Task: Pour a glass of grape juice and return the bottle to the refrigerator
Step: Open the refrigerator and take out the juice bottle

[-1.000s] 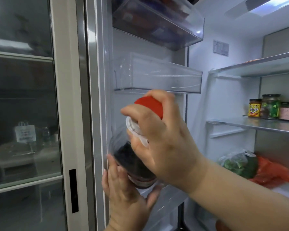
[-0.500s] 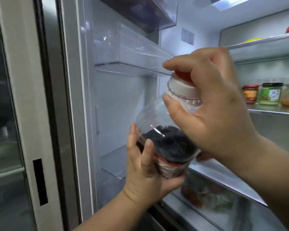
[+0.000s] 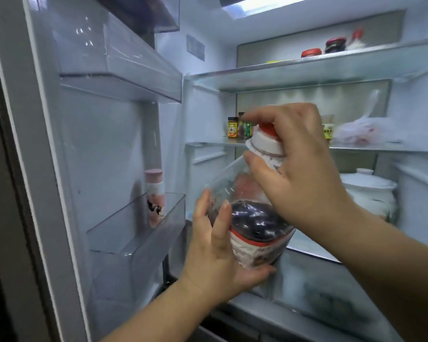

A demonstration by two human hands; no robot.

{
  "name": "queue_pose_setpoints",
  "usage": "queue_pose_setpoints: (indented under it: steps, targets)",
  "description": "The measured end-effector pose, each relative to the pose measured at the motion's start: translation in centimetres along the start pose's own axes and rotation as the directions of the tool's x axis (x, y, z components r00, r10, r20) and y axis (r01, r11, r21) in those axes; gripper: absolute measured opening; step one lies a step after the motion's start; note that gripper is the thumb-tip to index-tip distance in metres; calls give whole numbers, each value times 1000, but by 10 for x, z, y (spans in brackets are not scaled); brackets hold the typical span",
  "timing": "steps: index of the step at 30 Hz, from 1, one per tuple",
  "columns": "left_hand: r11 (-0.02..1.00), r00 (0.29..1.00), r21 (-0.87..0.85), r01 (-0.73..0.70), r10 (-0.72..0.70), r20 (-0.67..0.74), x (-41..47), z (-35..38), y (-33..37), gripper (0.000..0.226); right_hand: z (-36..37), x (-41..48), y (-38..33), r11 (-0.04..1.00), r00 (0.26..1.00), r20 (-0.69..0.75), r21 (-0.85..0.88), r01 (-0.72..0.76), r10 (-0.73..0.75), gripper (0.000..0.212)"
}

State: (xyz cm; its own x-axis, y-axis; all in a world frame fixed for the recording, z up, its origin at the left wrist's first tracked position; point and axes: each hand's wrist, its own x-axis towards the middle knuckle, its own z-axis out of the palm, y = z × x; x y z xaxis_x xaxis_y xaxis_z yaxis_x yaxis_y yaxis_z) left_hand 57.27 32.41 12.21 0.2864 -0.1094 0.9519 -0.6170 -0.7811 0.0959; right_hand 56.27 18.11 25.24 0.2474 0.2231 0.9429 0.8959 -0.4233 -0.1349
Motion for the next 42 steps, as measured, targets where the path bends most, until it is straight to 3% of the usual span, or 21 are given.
queue_pose_setpoints:
  steps: [4,6,8,11,14,17,21,22,29,32,34,37,42]
  targets:
    - [988,945,112,-110,69,321,-7,-20,5,122,-18,-28,15,996,995,-28,-10,-93,92,40]
    - [908,871,292,-302,138,471,-10,-36,6,107,-28,-48,20,993,993,36,-34,-111,112,40]
    - [782,811,470,-409,75,580,-10,-53,8,105,-35,-69,23,991,985,127,-79,-107,116,43]
    - [634,771,656,-410,-144,620,-11,-74,7,106,-41,-97,28,985,966,226,-144,-96,127,45]
    - [545,724,734,-405,-300,622,-22,-88,3,99,-45,-125,34,980,964,242,-190,-67,113,50]
    - [543,628,748,-381,-442,640,-39,-88,4,99,-46,-144,40,978,966,234,-199,-61,108,54]
    - [508,462,693,-511,-518,720,-58,-75,5,82,-51,-162,40,977,968,212,-194,-94,135,57]
    - [504,449,690,-519,-526,722,-58,-71,7,81,-52,-165,40,977,968,213,-191,-96,137,57]
    - [520,458,651,-553,-463,759,-50,-40,9,75,-52,-185,43,966,954,240,-224,-126,180,52]
    - [581,465,621,-527,-414,782,-41,-27,14,74,-44,-189,43,960,950,247,-247,-131,193,52]
    - [633,489,570,-524,-324,810,-38,-23,21,75,-42,-191,44,952,951,228,-268,-145,209,52]
    - [662,565,455,-596,-57,823,-38,-40,24,78,-35,-191,43,945,953,195,-277,-172,230,48]
    - [598,556,381,-705,131,821,-35,-72,12,82,-22,-185,41,939,957,164,-289,-185,239,48]
